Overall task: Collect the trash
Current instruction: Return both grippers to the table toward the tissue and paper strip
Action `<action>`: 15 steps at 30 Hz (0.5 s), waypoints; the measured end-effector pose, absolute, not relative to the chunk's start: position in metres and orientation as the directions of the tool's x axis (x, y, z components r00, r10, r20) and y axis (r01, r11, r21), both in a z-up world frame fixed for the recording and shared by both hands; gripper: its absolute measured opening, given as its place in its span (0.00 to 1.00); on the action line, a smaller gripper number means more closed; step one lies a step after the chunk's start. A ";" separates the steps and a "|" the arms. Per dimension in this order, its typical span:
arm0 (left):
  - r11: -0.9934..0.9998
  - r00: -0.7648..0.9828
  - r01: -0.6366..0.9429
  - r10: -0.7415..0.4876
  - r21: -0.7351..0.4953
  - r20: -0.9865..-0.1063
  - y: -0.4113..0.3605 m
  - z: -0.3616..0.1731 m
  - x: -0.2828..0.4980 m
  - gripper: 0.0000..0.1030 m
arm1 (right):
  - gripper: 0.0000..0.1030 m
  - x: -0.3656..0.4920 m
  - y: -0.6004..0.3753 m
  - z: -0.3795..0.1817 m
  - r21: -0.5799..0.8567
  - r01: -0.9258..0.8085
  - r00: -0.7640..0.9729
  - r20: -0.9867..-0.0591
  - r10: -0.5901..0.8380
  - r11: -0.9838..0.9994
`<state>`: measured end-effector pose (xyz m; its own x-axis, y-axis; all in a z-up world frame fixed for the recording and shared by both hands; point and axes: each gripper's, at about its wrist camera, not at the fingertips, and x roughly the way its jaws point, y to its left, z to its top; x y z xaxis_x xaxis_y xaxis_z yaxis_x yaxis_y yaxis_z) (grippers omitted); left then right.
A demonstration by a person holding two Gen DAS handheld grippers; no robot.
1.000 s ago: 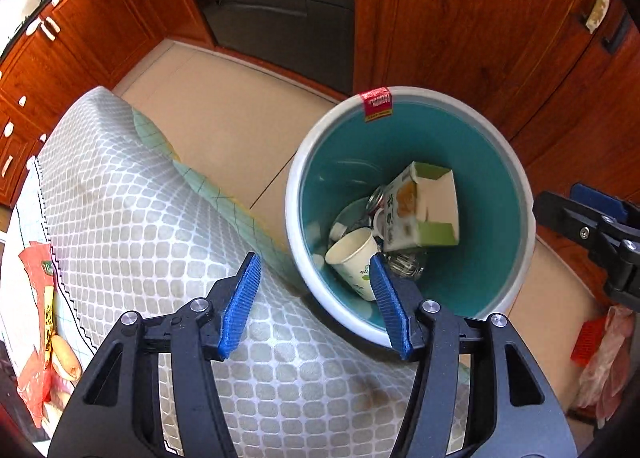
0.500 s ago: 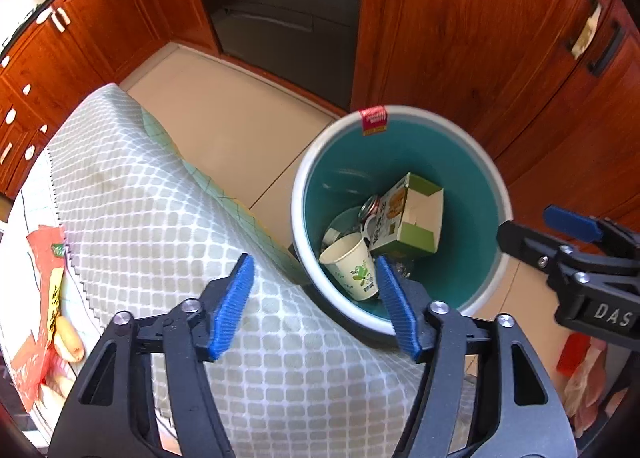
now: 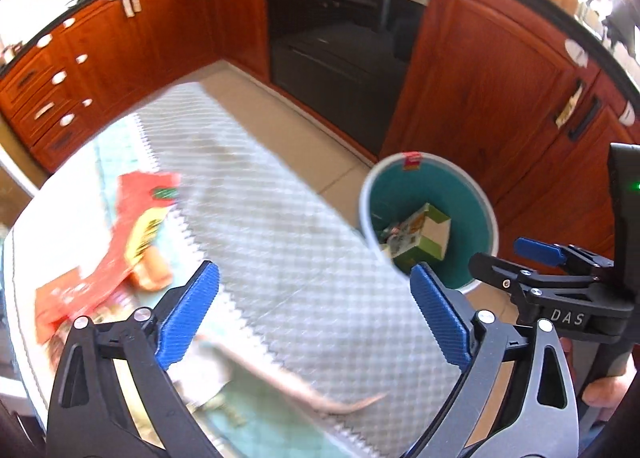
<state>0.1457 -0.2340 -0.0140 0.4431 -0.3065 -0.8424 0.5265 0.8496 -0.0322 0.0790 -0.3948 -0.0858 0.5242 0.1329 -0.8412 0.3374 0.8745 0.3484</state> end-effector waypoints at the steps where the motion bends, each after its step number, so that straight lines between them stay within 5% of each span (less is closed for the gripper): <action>1: 0.858 0.451 0.513 -0.301 -0.031 -0.840 -0.223 -0.012 0.144 0.95 | 0.84 0.080 -0.386 -0.084 0.350 0.323 0.524 -0.840 0.142 0.879; 15: 0.948 0.466 0.308 -0.228 -0.085 -0.855 -0.071 -0.033 0.124 0.95 | 0.84 0.096 -0.277 -0.076 0.313 0.119 0.482 -0.848 0.221 0.942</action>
